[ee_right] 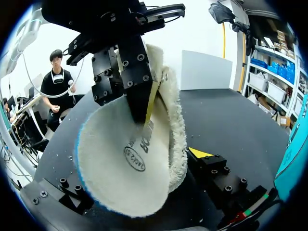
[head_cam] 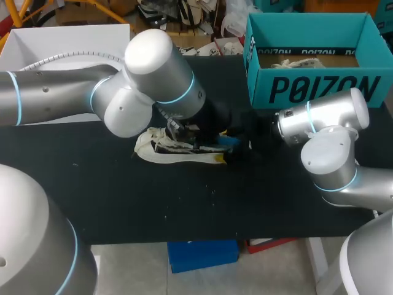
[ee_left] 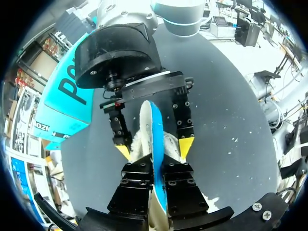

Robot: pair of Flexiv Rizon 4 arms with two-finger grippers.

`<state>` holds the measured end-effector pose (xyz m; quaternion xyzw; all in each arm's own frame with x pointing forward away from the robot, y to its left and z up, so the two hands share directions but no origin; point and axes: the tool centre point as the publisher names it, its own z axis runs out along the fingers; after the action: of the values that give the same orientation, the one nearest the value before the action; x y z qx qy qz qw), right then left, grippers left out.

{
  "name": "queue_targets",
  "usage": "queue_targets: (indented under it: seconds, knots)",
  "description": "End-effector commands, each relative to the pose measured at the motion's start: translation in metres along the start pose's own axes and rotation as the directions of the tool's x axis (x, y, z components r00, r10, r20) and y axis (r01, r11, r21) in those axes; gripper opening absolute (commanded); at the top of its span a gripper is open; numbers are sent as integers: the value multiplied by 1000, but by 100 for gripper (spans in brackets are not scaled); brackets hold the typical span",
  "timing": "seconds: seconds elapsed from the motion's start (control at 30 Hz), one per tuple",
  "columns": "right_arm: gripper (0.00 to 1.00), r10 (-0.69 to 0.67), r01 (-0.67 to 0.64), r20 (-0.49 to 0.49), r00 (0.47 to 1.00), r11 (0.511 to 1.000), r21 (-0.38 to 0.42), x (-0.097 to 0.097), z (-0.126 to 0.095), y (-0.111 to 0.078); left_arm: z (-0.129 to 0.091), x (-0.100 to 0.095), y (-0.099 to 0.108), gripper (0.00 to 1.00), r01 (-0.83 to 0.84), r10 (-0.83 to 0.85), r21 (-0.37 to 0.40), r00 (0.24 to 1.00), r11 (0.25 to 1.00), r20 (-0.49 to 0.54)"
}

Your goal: Take the shoe out of the shoebox, open the shoe tongue, remove and reinsert the insole, then place the shoe into the shoebox

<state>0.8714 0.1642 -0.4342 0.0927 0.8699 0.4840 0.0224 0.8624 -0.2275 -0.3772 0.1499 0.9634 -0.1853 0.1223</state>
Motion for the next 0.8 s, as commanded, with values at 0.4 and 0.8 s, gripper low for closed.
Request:
queue_targets:
  seconds: [0.4, 0.8]
  knots:
    - [0, 1, -1, 1, 1000, 1000, 3, -1, 1, -2, -77, 28, -20, 0, -52, 57, 290, 998, 956, -11]
    - [0, 1, -1, 1, 1000, 1000, 3, -1, 1, -2, -134, 8, -79, 0, 26, -12, 592, 1000, 806, -26]
